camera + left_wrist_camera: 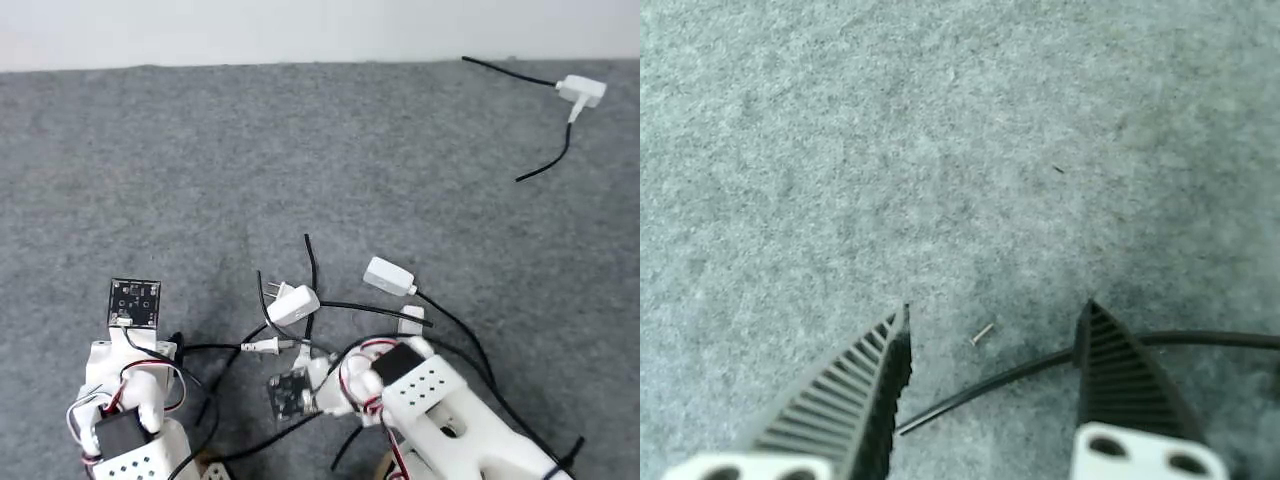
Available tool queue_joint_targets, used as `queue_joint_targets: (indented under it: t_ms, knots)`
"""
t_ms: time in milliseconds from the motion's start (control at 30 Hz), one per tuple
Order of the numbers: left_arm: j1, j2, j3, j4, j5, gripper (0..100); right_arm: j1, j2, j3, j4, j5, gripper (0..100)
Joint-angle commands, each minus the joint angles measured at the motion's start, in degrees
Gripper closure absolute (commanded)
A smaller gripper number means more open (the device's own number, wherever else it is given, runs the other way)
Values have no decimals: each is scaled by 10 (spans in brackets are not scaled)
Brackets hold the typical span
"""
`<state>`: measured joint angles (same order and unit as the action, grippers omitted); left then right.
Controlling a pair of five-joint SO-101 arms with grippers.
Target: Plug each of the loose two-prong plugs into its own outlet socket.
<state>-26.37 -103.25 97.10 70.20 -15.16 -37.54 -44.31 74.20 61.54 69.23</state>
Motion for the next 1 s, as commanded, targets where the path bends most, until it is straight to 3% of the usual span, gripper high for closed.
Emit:
queue_joint_targets:
  t_ms: [0, 433, 833, 967]
  knots:
    - [-3, -3, -6, -6, -4, 751, 36, -10, -78, 47, 4, 990]
    - [-3, -4, -6, -6, -4, 751, 185, -10, -334, 200, 7, 990]
    - [-3, -4, -6, -6, -4, 751, 405, -10, -365, 150, 11, 990]
    - [-3, -4, -6, -6, -4, 751, 444, -10, -364, 142, 7, 990]
